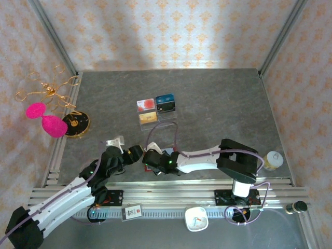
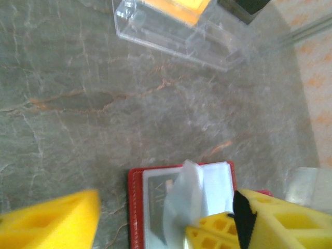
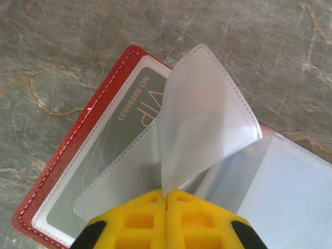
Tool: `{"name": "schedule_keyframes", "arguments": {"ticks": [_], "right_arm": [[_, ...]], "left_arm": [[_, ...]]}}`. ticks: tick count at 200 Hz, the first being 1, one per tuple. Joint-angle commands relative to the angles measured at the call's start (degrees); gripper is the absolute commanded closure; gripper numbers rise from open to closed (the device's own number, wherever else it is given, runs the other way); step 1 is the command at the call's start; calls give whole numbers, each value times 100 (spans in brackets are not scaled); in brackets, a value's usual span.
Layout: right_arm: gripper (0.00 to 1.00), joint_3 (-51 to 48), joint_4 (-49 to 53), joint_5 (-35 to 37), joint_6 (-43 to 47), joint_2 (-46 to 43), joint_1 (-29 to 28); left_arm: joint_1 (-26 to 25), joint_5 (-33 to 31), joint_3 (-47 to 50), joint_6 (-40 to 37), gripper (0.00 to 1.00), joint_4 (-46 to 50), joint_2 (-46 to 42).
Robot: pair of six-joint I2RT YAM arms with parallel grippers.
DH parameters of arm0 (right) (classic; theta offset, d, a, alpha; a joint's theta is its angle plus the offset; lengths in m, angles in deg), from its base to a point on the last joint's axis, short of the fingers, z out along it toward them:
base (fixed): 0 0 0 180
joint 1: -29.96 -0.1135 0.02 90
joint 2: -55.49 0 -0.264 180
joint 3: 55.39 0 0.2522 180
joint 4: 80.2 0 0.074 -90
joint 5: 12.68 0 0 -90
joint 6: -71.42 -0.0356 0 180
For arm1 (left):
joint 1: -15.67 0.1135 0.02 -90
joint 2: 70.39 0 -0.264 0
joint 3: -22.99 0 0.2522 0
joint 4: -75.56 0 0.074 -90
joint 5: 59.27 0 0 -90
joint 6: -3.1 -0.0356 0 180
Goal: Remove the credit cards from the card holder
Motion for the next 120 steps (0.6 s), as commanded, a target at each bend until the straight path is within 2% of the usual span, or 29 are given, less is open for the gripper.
{"name": "schedule_keyframes", "arguments": {"ticks": [1, 31, 71, 78, 89, 95, 120], "right_arm": [[100, -276, -546, 123, -368, -461, 28], [100, -670, -979, 131, -567, -880, 27], [100, -917, -1253, 52, -732, -1111, 28], [94, -948, -1292, 43, -785, -1135, 26], [74, -1005, -1302, 128, -890, -1236, 28], [67, -1051, -1298, 217, -945, -1322, 28], [61, -1405, -1143, 806, -1166, -1949, 24]], "left_arm": [[-59, 457, 116, -20, 47, -661, 482], [-255, 480, 40, -105, 70, -1256, 1236], [-612, 429, -388, -339, 73, -1865, 2587], [-651, 465, -498, -389, 73, -1921, 2852], [-710, 576, -650, -438, 74, -2065, 3221], [-755, 606, -739, -452, 74, -2107, 3366], [-1035, 622, -1100, -558, 74, -2080, 3764]]}}
